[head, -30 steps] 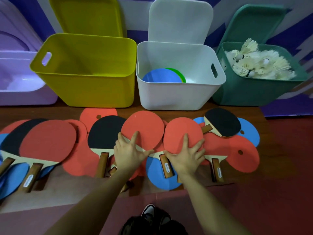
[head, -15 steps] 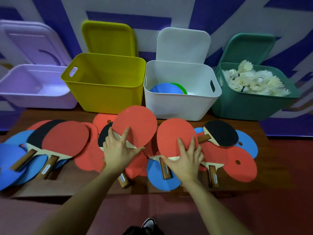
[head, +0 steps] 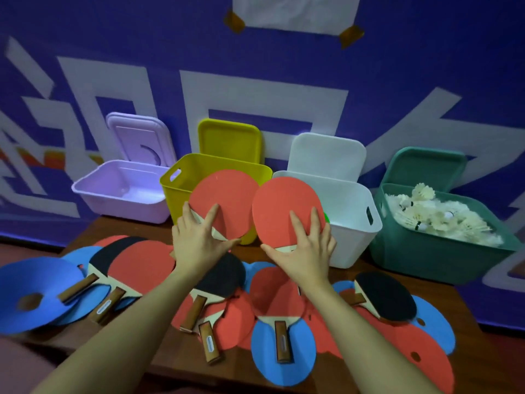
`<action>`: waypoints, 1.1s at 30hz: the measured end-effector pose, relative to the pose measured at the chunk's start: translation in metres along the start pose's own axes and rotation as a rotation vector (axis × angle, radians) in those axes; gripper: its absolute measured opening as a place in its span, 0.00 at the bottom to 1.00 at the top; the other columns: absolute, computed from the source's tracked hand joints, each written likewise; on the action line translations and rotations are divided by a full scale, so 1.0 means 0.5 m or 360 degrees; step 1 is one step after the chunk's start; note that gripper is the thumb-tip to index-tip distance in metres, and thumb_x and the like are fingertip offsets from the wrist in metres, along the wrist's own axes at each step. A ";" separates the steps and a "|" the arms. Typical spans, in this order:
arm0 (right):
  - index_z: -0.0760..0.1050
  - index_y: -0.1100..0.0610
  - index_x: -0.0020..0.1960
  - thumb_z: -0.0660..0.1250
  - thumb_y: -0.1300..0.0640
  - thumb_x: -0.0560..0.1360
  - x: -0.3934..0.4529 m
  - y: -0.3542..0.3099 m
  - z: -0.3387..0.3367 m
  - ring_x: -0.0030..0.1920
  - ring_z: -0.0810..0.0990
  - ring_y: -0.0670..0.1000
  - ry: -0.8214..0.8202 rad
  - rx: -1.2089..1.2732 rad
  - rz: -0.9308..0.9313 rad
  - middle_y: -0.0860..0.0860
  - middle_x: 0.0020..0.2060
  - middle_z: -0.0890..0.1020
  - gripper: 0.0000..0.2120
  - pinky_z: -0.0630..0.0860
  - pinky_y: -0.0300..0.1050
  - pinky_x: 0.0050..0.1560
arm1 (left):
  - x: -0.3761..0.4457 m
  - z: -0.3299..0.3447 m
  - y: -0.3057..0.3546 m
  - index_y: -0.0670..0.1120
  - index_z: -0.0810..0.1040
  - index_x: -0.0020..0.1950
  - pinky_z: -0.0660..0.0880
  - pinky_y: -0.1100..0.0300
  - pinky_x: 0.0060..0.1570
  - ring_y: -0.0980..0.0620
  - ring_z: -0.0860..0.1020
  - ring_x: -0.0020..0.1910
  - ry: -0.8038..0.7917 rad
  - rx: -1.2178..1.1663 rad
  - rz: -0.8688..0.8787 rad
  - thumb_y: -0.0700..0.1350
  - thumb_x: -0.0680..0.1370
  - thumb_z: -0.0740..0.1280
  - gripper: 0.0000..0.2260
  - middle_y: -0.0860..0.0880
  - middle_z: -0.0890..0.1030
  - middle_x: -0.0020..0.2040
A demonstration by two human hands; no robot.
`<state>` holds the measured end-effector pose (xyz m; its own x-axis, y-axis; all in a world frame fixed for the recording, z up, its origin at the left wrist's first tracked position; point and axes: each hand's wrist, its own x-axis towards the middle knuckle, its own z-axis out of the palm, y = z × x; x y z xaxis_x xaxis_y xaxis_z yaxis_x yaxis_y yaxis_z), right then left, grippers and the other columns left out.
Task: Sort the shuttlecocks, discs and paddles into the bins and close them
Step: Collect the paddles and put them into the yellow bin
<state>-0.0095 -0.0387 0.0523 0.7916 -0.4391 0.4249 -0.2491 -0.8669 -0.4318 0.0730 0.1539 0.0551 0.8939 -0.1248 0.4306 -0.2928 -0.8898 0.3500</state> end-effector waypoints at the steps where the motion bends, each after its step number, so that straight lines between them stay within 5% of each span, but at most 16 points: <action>1: 0.68 0.46 0.70 0.58 0.26 0.58 0.025 -0.009 0.000 0.68 0.62 0.69 0.0030 0.0016 -0.0025 0.58 0.73 0.62 0.45 0.62 0.66 0.63 | 0.020 -0.003 -0.002 0.51 0.72 0.68 0.70 0.43 0.52 0.32 0.72 0.55 0.0019 0.0008 0.0010 0.67 0.58 0.75 0.42 0.30 0.64 0.67; 8: 0.67 0.44 0.70 0.57 0.23 0.57 0.195 -0.063 0.047 0.69 0.60 0.65 0.0109 0.0004 -0.0177 0.54 0.74 0.60 0.45 0.60 0.62 0.65 | 0.197 0.018 -0.066 0.52 0.74 0.66 0.71 0.41 0.52 0.32 0.73 0.57 0.0021 0.0047 0.0112 0.70 0.55 0.73 0.43 0.30 0.67 0.66; 12: 0.65 0.42 0.70 0.56 0.22 0.56 0.302 -0.102 0.114 0.71 0.58 0.61 0.0061 -0.0048 -0.0166 0.51 0.75 0.58 0.46 0.57 0.58 0.67 | 0.339 0.061 -0.126 0.54 0.74 0.66 0.71 0.41 0.54 0.34 0.71 0.61 -0.0122 0.0016 0.0259 0.76 0.55 0.61 0.44 0.35 0.70 0.64; 17: 0.62 0.39 0.71 0.57 0.22 0.56 0.420 -0.139 0.195 0.72 0.56 0.58 -0.0053 -0.0116 -0.0087 0.48 0.75 0.56 0.46 0.56 0.56 0.69 | 0.515 0.143 -0.192 0.56 0.72 0.68 0.71 0.45 0.58 0.36 0.71 0.61 -0.0453 0.0069 0.0602 0.78 0.53 0.58 0.47 0.35 0.68 0.66; 21: 0.63 0.39 0.70 0.59 0.23 0.54 0.469 -0.138 0.237 0.73 0.56 0.56 -0.0129 -0.0130 -0.0093 0.47 0.75 0.57 0.46 0.55 0.54 0.69 | 0.584 0.218 -0.205 0.62 0.61 0.72 0.64 0.53 0.62 0.41 0.66 0.66 -0.0950 0.0329 0.0991 0.79 0.50 0.51 0.51 0.40 0.63 0.70; 27: 0.67 0.40 0.68 0.63 0.24 0.55 0.468 -0.110 0.278 0.72 0.61 0.58 -0.0170 -0.0091 -0.0081 0.48 0.73 0.62 0.45 0.60 0.55 0.67 | 0.594 0.346 -0.191 0.62 0.60 0.73 0.62 0.53 0.63 0.44 0.65 0.66 -0.1434 0.0431 0.1308 0.73 0.60 0.68 0.44 0.42 0.65 0.66; 33: 0.65 0.39 0.69 0.64 0.24 0.56 0.471 -0.105 0.300 0.72 0.60 0.57 -0.0244 -0.0092 -0.0088 0.47 0.74 0.61 0.44 0.60 0.56 0.68 | 0.582 0.367 -0.191 0.52 0.46 0.77 0.56 0.50 0.70 0.40 0.58 0.73 -0.1541 0.0361 0.1146 0.72 0.63 0.67 0.52 0.38 0.56 0.75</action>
<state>0.2734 -0.0612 0.0558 0.8796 -0.3532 0.3187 -0.2309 -0.9027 -0.3630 0.4235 0.1221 -0.0059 0.4640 -0.8077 -0.3637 -0.8445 -0.5273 0.0936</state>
